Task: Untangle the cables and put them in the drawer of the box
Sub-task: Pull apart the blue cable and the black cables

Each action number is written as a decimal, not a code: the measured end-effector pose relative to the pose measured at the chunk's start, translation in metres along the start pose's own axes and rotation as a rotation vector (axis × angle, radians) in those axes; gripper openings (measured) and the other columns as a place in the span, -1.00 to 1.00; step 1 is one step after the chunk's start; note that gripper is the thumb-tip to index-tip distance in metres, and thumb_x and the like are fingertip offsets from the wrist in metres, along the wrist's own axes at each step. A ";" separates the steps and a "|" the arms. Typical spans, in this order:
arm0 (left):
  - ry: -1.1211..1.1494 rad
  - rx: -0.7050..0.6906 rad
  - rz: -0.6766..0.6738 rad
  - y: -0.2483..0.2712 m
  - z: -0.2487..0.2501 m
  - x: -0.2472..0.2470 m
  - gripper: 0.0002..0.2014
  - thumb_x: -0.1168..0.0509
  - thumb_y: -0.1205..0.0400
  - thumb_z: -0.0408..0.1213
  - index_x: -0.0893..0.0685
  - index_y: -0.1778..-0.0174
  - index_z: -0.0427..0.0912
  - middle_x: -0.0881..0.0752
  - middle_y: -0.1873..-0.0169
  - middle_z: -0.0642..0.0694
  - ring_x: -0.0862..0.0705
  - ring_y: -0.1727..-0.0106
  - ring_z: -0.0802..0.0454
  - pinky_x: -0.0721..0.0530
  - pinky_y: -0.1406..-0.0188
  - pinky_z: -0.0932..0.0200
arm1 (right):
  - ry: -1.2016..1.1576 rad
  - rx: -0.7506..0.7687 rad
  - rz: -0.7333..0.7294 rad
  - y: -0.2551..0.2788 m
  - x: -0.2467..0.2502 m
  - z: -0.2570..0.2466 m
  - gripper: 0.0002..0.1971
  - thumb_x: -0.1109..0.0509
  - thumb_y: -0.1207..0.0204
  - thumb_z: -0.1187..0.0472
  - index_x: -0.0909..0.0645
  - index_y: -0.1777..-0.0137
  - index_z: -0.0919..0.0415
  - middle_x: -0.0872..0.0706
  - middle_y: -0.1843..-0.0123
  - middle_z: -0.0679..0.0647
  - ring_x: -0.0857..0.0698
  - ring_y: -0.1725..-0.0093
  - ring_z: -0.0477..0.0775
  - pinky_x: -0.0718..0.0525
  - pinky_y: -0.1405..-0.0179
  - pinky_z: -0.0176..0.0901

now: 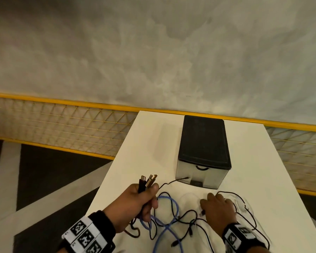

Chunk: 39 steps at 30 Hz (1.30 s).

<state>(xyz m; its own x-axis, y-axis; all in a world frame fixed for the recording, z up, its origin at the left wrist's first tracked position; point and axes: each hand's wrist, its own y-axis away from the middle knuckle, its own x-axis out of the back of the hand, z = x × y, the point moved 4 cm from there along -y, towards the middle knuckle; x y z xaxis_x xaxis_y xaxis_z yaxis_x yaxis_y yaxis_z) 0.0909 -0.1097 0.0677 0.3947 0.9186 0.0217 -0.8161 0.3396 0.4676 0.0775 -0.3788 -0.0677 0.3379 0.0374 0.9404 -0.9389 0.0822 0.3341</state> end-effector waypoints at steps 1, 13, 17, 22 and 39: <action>0.013 -0.020 -0.004 -0.003 0.004 -0.001 -0.55 -0.25 -0.72 -0.04 -0.72 0.42 -0.19 -0.39 0.63 -0.07 -0.40 0.60 0.00 -0.49 0.49 0.15 | 0.024 0.004 0.030 0.000 0.006 0.000 -0.81 -0.55 -0.10 0.07 -0.62 0.30 -0.07 -0.69 0.20 0.00 -0.68 0.20 0.23 -0.58 0.35 0.10; 0.210 -0.036 0.021 -0.018 0.022 -0.036 -0.84 -0.36 -0.66 -0.34 -0.78 -0.01 -0.36 -0.28 0.59 -0.01 -0.21 0.61 0.11 -0.19 0.62 0.27 | -0.072 0.101 0.102 0.014 -0.012 0.009 -0.70 -0.55 -0.13 0.00 -0.58 0.15 -0.10 -0.59 0.07 -0.04 -0.70 0.15 0.20 -0.62 0.42 0.20; 0.426 -0.005 -0.021 -0.017 0.023 -0.044 -0.65 -0.24 -0.73 -0.10 -0.80 0.09 -0.29 -0.26 0.56 -0.01 -0.20 0.60 0.12 -0.21 0.61 0.26 | -0.729 -0.058 0.319 0.027 0.051 0.015 -0.87 -0.43 -0.54 0.17 -0.72 -0.02 -0.05 -0.69 -0.07 -0.02 -0.69 -0.12 0.16 -0.59 -0.07 0.00; 0.211 -0.174 -0.044 -0.022 0.047 -0.068 -0.62 -0.17 -0.75 -0.03 -0.85 0.00 -0.14 -0.73 0.27 -0.05 -0.66 0.28 0.04 -0.56 0.32 0.13 | -1.325 0.011 0.502 0.064 0.151 0.022 -0.85 -0.48 -0.51 0.32 -0.76 0.06 0.04 -0.82 0.18 -0.02 -0.72 0.23 -0.21 -0.59 0.19 -0.32; 0.331 -0.281 -0.114 -0.027 0.077 -0.117 -0.66 -0.14 -0.78 -0.11 -0.79 -0.17 -0.17 -0.80 -0.19 -0.22 -0.74 -0.28 -0.20 -0.67 -0.31 -0.28 | -1.483 0.011 0.496 0.107 0.172 0.013 -0.87 -0.45 -0.52 0.35 -0.73 0.23 0.15 -0.83 0.22 0.14 -0.71 0.29 -0.06 -0.63 0.34 -0.25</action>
<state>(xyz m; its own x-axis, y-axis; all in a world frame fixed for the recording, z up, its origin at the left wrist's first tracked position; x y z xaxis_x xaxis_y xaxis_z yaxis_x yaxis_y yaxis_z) 0.0994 -0.2416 0.1202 0.3699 0.8717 -0.3214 -0.8762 0.4424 0.1913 0.0342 -0.3763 0.1304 -0.3505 -0.9210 0.1698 -0.9357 0.3520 -0.0220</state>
